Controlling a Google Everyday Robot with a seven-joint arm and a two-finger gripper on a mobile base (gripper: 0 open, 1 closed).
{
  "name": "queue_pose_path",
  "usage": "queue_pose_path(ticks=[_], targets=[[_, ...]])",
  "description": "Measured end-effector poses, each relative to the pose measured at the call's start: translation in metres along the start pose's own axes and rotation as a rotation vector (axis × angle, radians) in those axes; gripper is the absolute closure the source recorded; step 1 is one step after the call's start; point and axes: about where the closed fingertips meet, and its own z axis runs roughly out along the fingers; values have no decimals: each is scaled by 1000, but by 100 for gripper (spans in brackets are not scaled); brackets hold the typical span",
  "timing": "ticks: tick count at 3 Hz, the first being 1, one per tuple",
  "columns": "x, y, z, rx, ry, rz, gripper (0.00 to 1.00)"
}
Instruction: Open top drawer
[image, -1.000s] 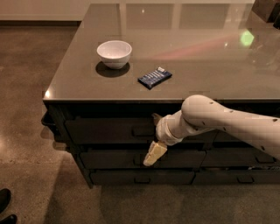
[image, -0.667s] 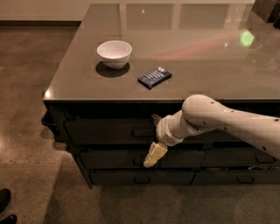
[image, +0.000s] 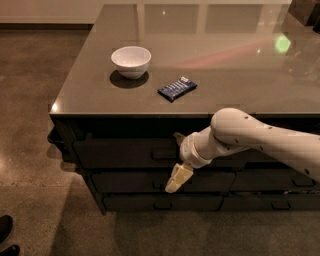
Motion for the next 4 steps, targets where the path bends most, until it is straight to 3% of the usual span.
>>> queue_pose_path(ticks=[1, 2, 4], targets=[[0, 0, 0, 0, 0, 0, 0], [-9, -22, -4, 34, 1, -17, 0], [-16, -38, 9, -10, -2, -35, 0]])
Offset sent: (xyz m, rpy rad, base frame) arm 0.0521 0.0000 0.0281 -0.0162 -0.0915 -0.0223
